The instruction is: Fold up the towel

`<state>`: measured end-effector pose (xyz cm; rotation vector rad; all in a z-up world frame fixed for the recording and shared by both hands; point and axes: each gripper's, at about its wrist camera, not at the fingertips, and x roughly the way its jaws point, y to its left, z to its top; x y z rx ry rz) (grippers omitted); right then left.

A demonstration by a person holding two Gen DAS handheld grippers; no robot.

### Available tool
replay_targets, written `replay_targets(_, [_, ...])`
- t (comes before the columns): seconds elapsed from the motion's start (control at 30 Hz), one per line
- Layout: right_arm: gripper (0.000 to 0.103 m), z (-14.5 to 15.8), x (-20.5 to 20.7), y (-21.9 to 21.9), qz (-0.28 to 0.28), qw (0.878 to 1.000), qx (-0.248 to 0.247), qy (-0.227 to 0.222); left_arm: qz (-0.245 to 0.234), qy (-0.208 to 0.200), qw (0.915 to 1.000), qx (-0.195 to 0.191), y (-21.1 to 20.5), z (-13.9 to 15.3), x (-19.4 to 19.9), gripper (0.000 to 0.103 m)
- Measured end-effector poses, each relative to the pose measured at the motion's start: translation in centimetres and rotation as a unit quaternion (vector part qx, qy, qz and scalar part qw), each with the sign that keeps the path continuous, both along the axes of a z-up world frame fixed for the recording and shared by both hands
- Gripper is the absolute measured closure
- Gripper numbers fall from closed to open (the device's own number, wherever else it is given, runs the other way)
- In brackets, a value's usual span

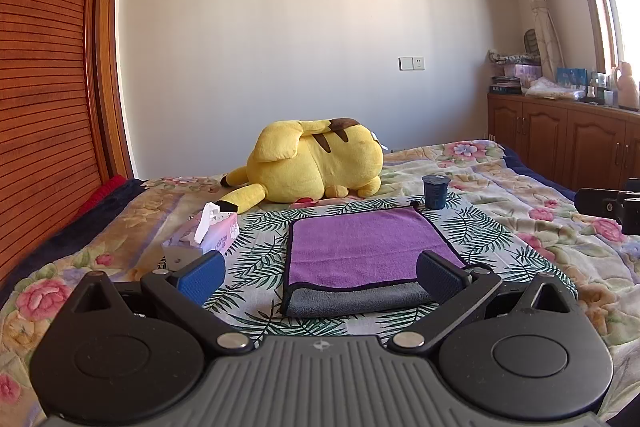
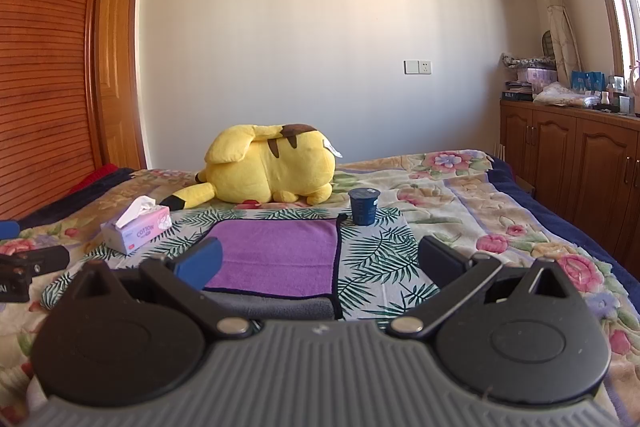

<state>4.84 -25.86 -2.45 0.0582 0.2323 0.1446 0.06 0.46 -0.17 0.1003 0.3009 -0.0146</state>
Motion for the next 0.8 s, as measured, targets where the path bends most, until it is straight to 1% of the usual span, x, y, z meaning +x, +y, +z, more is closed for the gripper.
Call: replay_targets(0.8, [0.000,-0.08,0.07,-0.03,-0.001,1.000,0.000,0.000,0.000,0.001,1.0000,0.002,-0.02,0.01,0.01,0.016])
